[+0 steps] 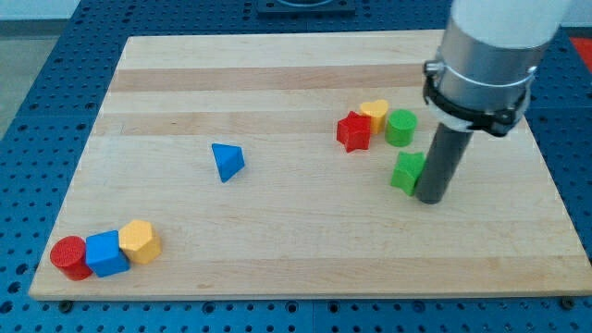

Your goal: Move the green star to the right of the yellow hexagon

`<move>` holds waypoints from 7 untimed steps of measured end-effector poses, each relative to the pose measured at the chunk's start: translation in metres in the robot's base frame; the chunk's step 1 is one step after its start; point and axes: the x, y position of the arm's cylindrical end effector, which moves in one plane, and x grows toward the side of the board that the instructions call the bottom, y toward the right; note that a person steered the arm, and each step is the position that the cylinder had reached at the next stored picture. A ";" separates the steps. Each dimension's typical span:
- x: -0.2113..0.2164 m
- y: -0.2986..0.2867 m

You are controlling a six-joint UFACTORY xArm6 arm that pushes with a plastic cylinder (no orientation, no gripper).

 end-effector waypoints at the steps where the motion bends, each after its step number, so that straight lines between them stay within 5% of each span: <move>1: 0.000 0.006; 3: -0.028 0.057; 5: -0.029 -0.076; 7: -0.047 -0.084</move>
